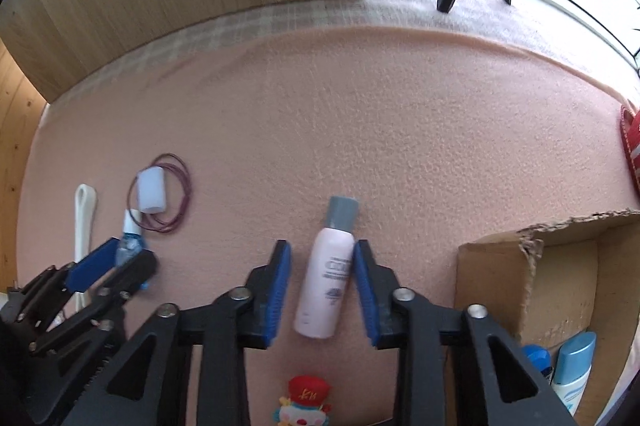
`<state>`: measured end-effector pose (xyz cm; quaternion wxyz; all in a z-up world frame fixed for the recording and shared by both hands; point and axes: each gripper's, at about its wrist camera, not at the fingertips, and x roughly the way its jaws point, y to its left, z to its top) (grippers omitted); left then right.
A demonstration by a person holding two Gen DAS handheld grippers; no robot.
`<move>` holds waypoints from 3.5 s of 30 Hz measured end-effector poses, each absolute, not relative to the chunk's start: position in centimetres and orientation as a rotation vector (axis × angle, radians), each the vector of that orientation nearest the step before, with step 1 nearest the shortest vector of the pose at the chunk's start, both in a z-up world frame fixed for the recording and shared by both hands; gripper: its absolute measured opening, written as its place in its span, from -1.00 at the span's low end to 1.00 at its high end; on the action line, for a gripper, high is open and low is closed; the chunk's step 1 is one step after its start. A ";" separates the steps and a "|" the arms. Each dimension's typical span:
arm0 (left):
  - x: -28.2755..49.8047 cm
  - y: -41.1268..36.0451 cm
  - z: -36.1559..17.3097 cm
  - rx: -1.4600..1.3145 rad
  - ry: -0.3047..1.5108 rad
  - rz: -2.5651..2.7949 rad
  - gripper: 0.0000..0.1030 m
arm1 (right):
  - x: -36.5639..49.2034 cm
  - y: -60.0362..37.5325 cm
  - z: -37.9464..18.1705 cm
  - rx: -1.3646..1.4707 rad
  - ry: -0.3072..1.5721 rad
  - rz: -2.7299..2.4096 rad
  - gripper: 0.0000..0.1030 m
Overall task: Organize objects
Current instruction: 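Move the left tool to the blue eye-drop bottle while the right tool reaches the pink lotion bottle, then close the left gripper on the eye-drop bottle while the right gripper grasps the lotion bottle, then carry the eye-drop bottle with the left tool while the right tool carries the lotion into the box, then open the left gripper over the box while the right gripper releases the lotion bottle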
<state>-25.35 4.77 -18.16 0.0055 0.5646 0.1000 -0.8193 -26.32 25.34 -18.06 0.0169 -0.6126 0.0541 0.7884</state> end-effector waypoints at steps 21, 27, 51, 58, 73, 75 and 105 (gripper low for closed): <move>-21.6 5.4 -18.3 1.797 0.425 -2.609 -0.35 | -22.4 26.1 -17.0 -1.923 0.320 2.557 -0.64; -20.0 5.4 -17.2 1.772 0.433 -2.630 -0.35 | -21.5 27.2 -15.3 -1.868 0.425 2.605 -0.64; -18.3 17.2 -10.7 1.760 0.337 -2.890 -0.35 | -9.1 37.7 -9.1 -1.636 0.536 2.657 -0.64; -18.4 22.6 -10.3 1.802 0.273 -2.952 -0.35 | -5.9 39.8 -9.8 -1.632 0.549 2.615 -0.64; -17.0 29.3 -11.1 1.885 0.165 -2.980 -0.35 | -3.0 42.1 -11.4 -1.646 0.602 2.576 -0.64; -16.9 29.4 -11.1 1.885 0.166 -2.977 -0.35 | -3.0 42.0 -11.5 -1.648 0.597 2.577 -0.64; -17.0 16.4 -14.5 1.934 0.408 -2.747 -0.25 | -1.3 39.8 -11.4 -1.668 0.698 2.588 -0.42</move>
